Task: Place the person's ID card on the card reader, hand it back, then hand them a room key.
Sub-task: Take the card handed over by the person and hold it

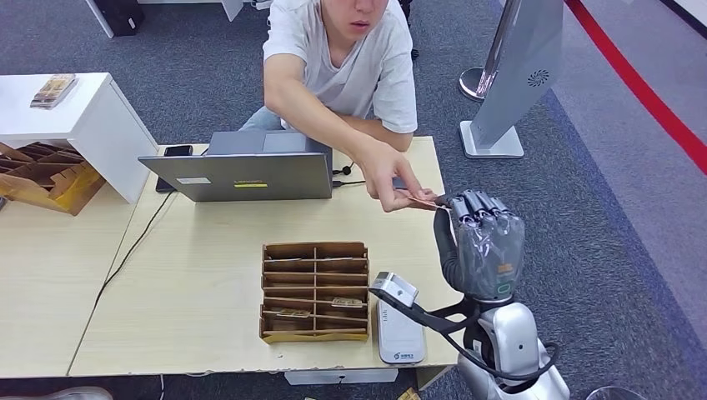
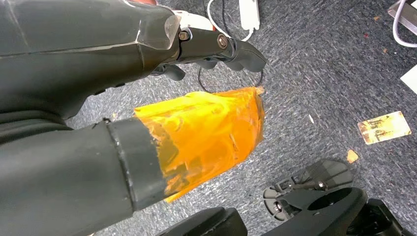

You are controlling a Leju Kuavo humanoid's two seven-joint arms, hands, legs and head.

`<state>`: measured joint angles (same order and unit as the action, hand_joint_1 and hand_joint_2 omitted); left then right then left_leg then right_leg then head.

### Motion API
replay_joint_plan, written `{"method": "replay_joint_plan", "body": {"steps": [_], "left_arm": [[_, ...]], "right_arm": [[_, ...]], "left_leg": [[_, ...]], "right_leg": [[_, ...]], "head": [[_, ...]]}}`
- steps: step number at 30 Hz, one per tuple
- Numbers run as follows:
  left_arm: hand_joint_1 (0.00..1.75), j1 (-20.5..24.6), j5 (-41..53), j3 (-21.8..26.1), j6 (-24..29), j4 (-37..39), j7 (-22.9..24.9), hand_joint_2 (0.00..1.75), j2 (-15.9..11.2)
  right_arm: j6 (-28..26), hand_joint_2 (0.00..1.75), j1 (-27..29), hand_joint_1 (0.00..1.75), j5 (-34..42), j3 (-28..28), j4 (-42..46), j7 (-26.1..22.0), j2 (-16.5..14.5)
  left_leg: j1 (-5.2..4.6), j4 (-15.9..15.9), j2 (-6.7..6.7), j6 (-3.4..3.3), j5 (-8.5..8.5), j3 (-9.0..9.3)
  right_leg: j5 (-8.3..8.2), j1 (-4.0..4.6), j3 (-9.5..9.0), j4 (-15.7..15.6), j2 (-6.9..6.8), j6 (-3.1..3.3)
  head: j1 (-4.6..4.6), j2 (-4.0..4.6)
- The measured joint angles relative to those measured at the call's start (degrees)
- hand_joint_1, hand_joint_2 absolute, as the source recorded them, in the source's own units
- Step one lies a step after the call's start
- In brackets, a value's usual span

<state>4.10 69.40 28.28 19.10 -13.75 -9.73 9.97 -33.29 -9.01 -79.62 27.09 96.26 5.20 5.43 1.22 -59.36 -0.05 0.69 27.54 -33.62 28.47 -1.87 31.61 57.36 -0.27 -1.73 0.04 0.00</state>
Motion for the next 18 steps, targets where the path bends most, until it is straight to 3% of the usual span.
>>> {"method": "replay_joint_plan", "body": {"steps": [13,18], "left_arm": [[0.0,-0.1,-0.4,0.0,0.4,0.0,0.0,0.0,0.0],[0.0,-0.3,-1.0,0.0,0.6,0.0,-0.2,0.0,-0.1]], "right_arm": [[-1.0,1.75,0.1,1.75,3.4,0.0,0.8,-1.0,0.0],[1.8,1.75,0.7,1.75,14.2,0.3,2.3,-3.9,0.1]], "left_leg": [[0.0,0.0,0.0,0.0,0.0,0.0],[0.0,0.0,0.0,0.0,0.0,0.0]], "right_leg": [[0.0,0.0,0.0,0.0,0.0,0.0],[0.0,0.0,0.0,0.0,0.01,0.0]], "head": [[0.0,0.0],[0.0,0.0]]}}
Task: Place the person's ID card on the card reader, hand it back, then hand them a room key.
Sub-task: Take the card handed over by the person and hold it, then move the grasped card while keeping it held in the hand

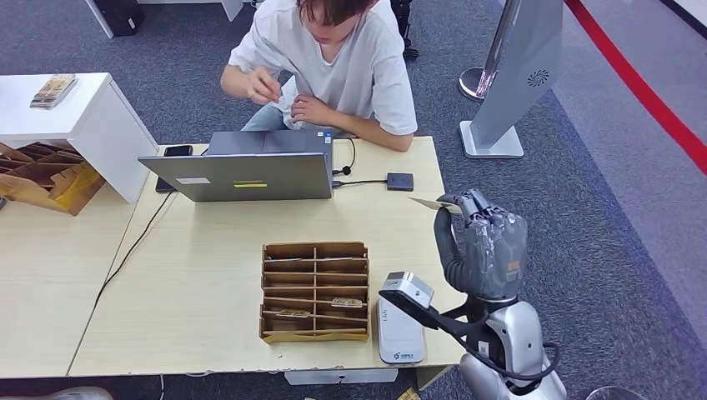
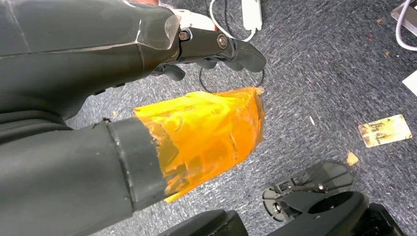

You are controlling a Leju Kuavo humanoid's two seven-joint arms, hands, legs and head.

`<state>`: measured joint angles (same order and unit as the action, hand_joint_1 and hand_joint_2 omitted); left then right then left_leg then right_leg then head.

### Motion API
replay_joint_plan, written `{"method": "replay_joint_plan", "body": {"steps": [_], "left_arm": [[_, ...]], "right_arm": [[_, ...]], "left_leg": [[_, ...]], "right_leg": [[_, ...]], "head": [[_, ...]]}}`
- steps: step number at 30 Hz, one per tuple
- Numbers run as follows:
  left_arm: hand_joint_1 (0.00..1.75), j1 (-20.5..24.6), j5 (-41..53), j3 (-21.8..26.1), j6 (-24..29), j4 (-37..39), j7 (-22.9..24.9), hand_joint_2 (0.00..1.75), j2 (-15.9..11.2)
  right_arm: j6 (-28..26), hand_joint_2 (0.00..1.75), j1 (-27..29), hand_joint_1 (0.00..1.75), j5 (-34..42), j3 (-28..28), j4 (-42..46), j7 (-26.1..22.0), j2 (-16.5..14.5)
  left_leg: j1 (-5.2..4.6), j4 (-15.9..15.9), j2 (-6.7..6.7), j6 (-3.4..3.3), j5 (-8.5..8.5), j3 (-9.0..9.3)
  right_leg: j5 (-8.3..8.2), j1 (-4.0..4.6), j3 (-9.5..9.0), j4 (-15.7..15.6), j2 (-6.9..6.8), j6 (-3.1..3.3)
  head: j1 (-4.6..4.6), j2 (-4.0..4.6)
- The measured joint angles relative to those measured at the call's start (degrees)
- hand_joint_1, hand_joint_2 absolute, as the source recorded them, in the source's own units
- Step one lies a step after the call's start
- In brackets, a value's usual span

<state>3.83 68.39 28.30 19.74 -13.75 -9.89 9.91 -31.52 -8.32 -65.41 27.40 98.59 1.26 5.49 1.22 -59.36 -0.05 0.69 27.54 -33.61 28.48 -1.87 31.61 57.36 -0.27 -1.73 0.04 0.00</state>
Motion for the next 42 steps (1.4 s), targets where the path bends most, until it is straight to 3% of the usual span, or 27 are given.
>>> {"method": "replay_joint_plan", "body": {"steps": [7,19,34,42], "left_arm": [[0.0,-0.6,-1.0,0.1,0.5,0.0,-0.5,0.0,-0.1],[0.0,-0.7,-1.0,0.2,0.4,0.0,-0.6,0.0,-0.6],[0.0,-0.7,-0.5,0.2,0.4,0.3,-0.6,0.0,-0.9],[0.0,-0.7,-0.4,0.3,0.5,0.3,-0.6,0.0,-0.9]], "right_arm": [[12.3,1.75,2.9,1.75,19.8,1.0,3.2,-3.2,0.5],[25.6,1.75,8.6,1.75,39.3,1.4,5.5,-5.9,1.7],[30.8,1.75,12.1,1.75,45.5,2.5,4.9,-6.3,2.3],[31.5,1.75,13.4,1.75,51.0,5.4,-1.7,-3.3,2.8]], "left_leg": [[0.0,0.0,-0.01,0.0,0.0,-0.01],[0.0,0.0,-0.02,0.0,0.01,0.0],[0.0,0.0,-0.03,0.0,0.01,0.0],[0.0,0.0,-0.02,0.0,0.01,-0.01]], "right_leg": [[0.0,0.0,0.0,0.0,-0.02,0.0],[0.01,0.0,-0.01,0.0,-0.05,0.0],[0.01,0.0,-0.01,0.0,-0.04,0.0],[0.02,0.0,-0.01,0.0,-0.04,-0.01]], "head": [[0.0,0.0],[0.0,0.0],[-0.01,0.0],[-0.01,0.0]]}}
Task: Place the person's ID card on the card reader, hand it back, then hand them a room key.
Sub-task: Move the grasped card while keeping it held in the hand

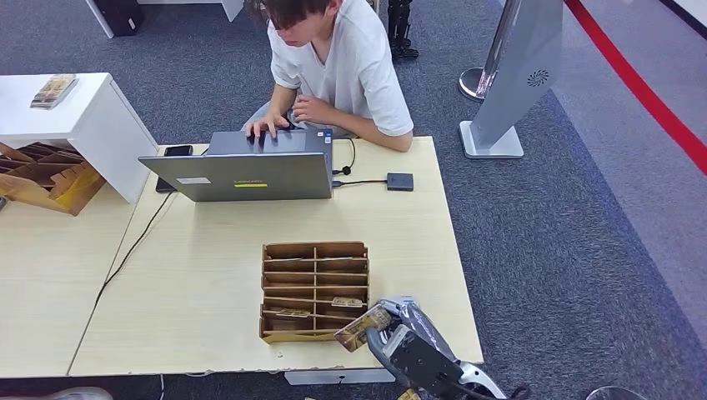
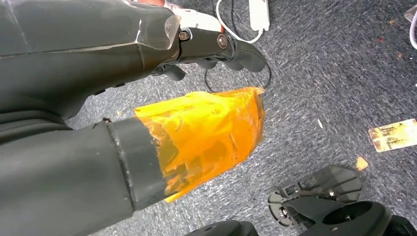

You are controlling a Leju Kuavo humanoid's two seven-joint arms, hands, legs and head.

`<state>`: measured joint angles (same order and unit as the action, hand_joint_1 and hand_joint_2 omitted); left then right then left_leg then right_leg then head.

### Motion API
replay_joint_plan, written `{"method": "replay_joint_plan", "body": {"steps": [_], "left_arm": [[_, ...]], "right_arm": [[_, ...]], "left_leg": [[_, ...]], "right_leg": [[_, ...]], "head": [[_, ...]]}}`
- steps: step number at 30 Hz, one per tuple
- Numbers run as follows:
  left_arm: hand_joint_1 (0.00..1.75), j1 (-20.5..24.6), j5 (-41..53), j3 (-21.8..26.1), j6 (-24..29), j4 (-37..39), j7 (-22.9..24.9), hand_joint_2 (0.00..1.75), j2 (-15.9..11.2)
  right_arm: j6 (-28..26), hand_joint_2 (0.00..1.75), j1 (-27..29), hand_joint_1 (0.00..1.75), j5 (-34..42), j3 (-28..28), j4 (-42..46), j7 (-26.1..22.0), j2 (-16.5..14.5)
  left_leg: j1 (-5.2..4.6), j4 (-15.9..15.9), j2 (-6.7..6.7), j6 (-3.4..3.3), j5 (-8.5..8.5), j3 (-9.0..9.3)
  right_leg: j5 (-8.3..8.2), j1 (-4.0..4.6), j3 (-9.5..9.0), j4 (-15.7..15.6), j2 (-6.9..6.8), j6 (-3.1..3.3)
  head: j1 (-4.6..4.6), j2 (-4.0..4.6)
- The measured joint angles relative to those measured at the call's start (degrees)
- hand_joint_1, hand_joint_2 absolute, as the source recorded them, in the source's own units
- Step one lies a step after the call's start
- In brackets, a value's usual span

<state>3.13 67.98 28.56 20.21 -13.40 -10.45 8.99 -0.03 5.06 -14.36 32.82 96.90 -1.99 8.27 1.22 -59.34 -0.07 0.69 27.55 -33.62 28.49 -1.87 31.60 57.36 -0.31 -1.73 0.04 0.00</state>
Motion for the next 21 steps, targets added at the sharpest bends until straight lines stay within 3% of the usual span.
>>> {"method": "replay_joint_plan", "body": {"steps": [11,21], "left_arm": [[0.0,0.0,-0.1,0.2,0.0,0.1,-0.2,0.0,-0.2],[0.0,0.0,-0.1,0.2,0.0,0.3,-0.2,0.0,-0.2]], "right_arm": [[-0.3,1.75,-1.0,1.75,3.0,3.0,-8.9,3.9,0.0],[-0.4,1.75,-1.7,1.75,3.0,3.6,-11.6,4.5,0.0]], "left_leg": [[0.0,0.0,0.0,0.0,0.0,0.0],[0.0,0.0,0.0,0.0,0.0,0.01]], "right_leg": [[0.0,0.0,-0.01,0.0,0.0,0.0],[0.0,0.0,-0.01,0.0,0.0,0.0]], "head": [[0.01,0.0],[0.01,0.0]]}}
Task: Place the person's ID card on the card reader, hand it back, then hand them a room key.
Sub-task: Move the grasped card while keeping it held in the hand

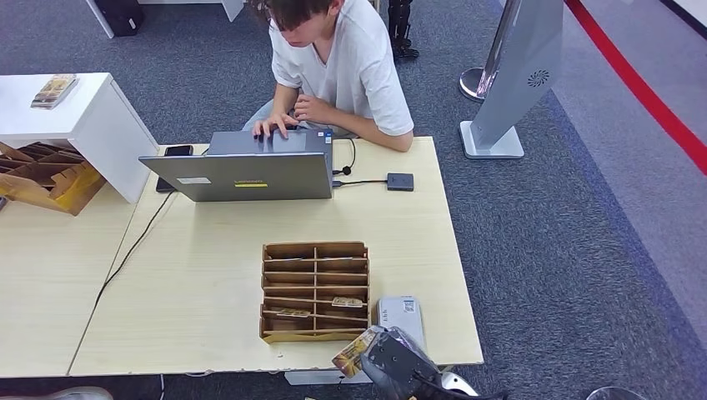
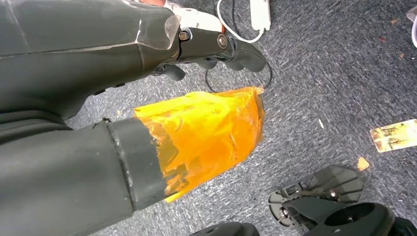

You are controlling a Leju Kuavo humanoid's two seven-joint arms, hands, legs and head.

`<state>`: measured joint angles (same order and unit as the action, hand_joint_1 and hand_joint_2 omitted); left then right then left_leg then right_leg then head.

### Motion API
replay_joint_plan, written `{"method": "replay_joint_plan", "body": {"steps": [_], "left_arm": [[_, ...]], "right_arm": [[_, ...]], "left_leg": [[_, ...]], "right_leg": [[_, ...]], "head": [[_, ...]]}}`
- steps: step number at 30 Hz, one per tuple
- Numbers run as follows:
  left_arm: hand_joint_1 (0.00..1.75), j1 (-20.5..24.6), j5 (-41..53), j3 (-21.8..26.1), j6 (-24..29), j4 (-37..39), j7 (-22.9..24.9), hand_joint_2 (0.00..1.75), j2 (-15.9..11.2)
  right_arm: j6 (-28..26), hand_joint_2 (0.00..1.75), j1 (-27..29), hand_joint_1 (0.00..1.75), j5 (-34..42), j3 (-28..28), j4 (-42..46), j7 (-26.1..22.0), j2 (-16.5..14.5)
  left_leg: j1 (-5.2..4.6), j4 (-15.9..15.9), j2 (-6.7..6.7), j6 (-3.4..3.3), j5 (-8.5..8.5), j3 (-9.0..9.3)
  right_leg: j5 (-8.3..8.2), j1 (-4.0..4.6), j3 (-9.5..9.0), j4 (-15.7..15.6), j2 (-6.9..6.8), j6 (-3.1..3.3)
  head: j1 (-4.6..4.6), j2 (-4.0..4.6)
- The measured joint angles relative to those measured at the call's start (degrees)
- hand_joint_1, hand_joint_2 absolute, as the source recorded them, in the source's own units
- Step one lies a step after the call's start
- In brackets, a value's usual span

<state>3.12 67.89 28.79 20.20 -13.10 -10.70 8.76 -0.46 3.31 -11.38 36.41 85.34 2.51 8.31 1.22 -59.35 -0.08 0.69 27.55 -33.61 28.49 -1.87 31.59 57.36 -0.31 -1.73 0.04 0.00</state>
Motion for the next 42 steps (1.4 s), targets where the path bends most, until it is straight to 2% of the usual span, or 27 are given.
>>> {"method": "replay_joint_plan", "body": {"steps": [17,30,42], "left_arm": [[0.0,0.0,-0.2,0.0,0.0,0.2,-0.3,0.0,-0.3],[0.0,-0.1,-0.6,1.0,0.0,0.3,-0.5,0.0,-0.5],[0.0,-0.4,-0.7,1.0,0.0,0.3,-0.6,0.0,-0.5]], "right_arm": [[-1.0,1.75,0.4,1.75,0.5,0.0,1.8,0.6,0.7],[-1.0,1.75,1.2,1.75,1.7,-2.6,4.6,1.0,3.5],[-2.0,1.75,2.1,1.75,-0.1,-4.4,4.9,3.2,4.6]], "left_leg": [[0.0,0.0,0.0,0.0,0.0,0.0],[0.0,0.0,0.0,0.0,0.0,0.01],[0.0,0.0,0.0,0.0,0.0,0.0]], "right_leg": [[0.0,0.0,0.0,0.0,0.0,0.0],[0.0,0.0,0.0,0.0,0.0,0.0],[0.0,0.0,0.0,0.0,0.0,0.0]], "head": [[0.0,0.0],[0.0,0.0],[0.0,0.0]]}}
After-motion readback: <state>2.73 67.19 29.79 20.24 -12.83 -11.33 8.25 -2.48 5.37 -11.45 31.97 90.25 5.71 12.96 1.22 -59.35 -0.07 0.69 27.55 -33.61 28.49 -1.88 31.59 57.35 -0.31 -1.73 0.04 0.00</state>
